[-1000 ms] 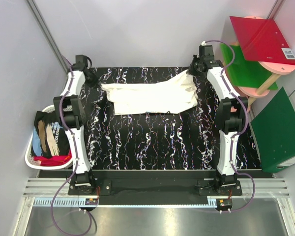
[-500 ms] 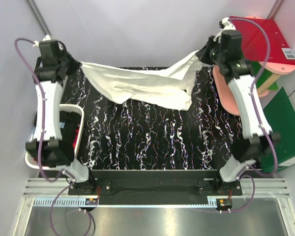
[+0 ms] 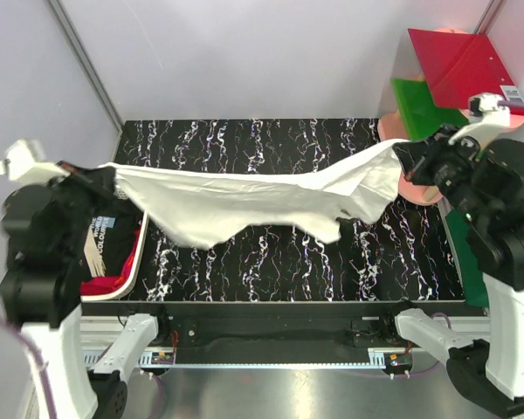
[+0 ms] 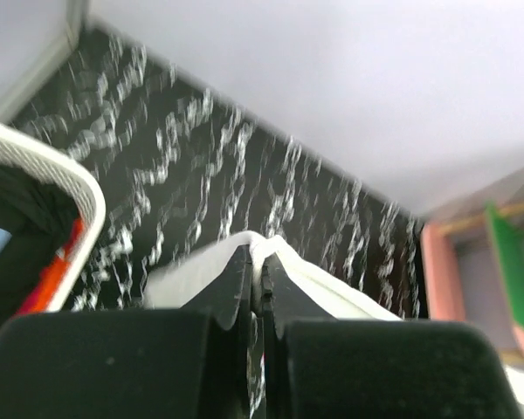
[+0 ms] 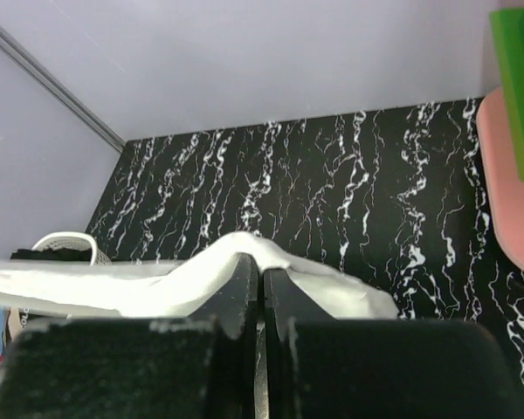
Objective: Fold and stack the t-shirts
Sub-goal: Flatten out the tshirt
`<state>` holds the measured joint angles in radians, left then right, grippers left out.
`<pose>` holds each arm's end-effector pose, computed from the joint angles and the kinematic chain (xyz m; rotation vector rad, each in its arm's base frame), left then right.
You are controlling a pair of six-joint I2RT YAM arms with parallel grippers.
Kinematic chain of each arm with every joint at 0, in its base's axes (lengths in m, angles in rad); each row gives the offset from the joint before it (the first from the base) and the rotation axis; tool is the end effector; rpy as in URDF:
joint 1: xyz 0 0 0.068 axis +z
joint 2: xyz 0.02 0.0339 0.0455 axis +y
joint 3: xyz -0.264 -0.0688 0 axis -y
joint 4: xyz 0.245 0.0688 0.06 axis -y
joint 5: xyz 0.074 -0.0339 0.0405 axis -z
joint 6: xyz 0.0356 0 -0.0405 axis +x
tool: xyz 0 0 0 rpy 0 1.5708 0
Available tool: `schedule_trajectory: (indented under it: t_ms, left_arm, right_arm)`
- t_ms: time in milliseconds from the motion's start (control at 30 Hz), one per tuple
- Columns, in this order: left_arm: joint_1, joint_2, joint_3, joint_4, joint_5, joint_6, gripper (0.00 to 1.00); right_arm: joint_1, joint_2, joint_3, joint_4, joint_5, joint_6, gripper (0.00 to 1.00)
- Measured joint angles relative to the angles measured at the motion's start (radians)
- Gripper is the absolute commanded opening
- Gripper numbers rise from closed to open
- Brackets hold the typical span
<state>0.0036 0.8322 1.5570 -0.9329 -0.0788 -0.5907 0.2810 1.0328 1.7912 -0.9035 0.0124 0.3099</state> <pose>0.0930 0.0031 0.4934 -0.5791 1.6957 -0.3526 0.1248 0.0356 0.5364 0.0344 1.7342 0.4263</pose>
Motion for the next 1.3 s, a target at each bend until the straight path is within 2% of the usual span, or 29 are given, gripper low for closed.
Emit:
schedule_trajectory:
  t_ms: [133, 333, 567, 667, 833, 967, 1133, 1300]
  left_arm:
    - [-0.049, -0.041, 0.173, -0.024, -0.088, 0.029, 0.0]
    - [-0.087, 0.031, 0.397, -0.013, -0.14, 0.064, 0.0]
    - [-0.088, 0.226, 0.484, 0.015, -0.145, 0.122, 0.0]
    - [-0.048, 0.393, 0.488, 0.026, -0.103, 0.129, 0.0]
    - [0.015, 0.729, 0.409, 0.069, -0.019, 0.116, 0.0]
    - [0.035, 0.97, 0.405, 0.038, 0.002, 0.116, 0.0]
    - [0.046, 1.203, 0.577, -0.014, 0.029, 0.099, 0.0]
    - [0.058, 1.365, 0.767, 0.009, 0.077, 0.045, 0.0]
  right_arm:
    - [0.001, -0.039, 0.059, -0.033, 0.006, -0.008, 0.0]
    - [0.001, -0.056, 0.088, 0.012, 0.032, -0.024, 0.0]
    - [0.005, -0.023, -0.036, 0.23, 0.158, -0.068, 0.0]
    - [0.004, 0.122, -0.019, 0.32, 0.216, -0.094, 0.0]
    - [-0.021, 0.536, 0.087, 0.445, 0.229, -0.124, 0.0]
    - [-0.05, 0.867, 0.224, 0.418, 0.203, -0.119, 0.0]
    - [-0.063, 1.293, 0.689, 0.328, 0.169, -0.106, 0.0]
    - [-0.079, 1.402, 0.818, 0.324, 0.157, -0.079, 0.0]
